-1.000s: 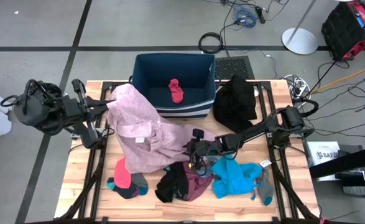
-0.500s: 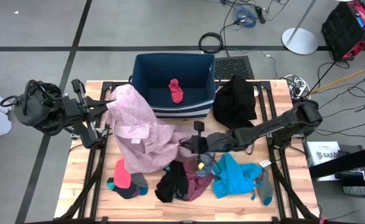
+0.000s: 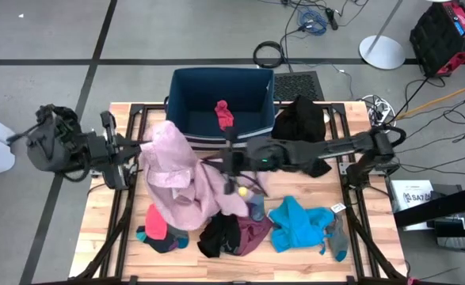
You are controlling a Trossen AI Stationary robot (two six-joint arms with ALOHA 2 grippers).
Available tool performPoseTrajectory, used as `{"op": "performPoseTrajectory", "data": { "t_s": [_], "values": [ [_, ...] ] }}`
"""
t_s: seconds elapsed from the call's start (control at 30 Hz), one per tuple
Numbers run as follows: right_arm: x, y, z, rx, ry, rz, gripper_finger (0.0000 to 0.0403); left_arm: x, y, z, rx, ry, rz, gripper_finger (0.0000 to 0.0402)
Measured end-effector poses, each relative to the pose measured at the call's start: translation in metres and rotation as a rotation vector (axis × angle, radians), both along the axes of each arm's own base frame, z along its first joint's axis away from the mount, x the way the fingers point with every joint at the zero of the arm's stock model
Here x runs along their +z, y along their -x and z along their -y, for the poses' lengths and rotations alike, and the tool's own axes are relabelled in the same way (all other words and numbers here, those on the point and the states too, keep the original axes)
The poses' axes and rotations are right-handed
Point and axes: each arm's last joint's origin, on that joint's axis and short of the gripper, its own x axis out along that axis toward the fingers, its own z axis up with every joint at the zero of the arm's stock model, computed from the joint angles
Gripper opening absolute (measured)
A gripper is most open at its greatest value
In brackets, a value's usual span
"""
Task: Sort clothes
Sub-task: Move the pink polo shirt to the top left of the table
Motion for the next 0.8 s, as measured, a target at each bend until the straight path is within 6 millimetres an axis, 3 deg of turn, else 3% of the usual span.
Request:
{"op": "performPoseTrajectory", "data": {
  "t_s": [0.13, 0.43, 0.8],
  "values": [
    [-0.006, -0.011, -0.001, 0.002, 0.002, -0.018, 0.0, -0.019, -0.006, 0.008, -0.016, 0.055, -0.042, 0.0],
    [-0.009, -0.012, -0.005, 0.003, -0.01, -0.023, 0.0, -0.065, -0.023, 0.015, 0.084, 0.183, -0.1, 0.0005],
    [-0.022, -0.009, -0.006, -0.018, -0.054, -0.156, 0.0, -0.129, -0.061, -0.004, 0.216, 0.617, -0.219, 0.0007]
  ]
}}
